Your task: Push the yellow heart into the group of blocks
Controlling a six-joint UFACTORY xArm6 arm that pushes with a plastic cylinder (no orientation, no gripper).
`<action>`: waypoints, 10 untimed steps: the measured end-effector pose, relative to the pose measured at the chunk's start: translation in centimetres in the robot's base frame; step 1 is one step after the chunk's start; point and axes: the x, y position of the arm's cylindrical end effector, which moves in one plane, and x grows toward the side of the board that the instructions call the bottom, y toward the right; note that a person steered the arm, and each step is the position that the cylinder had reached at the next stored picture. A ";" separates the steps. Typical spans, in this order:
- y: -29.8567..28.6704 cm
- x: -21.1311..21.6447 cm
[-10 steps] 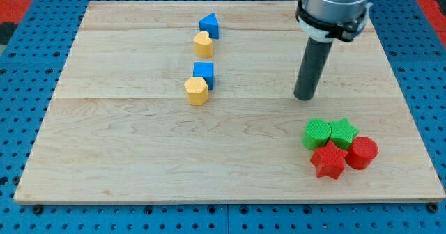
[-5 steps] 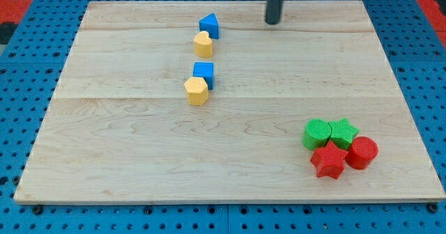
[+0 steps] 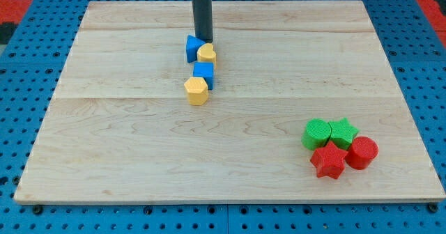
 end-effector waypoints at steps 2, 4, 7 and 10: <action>1.8 8.6; 8.2 10.9; 19.2 16.8; 8.3 1.8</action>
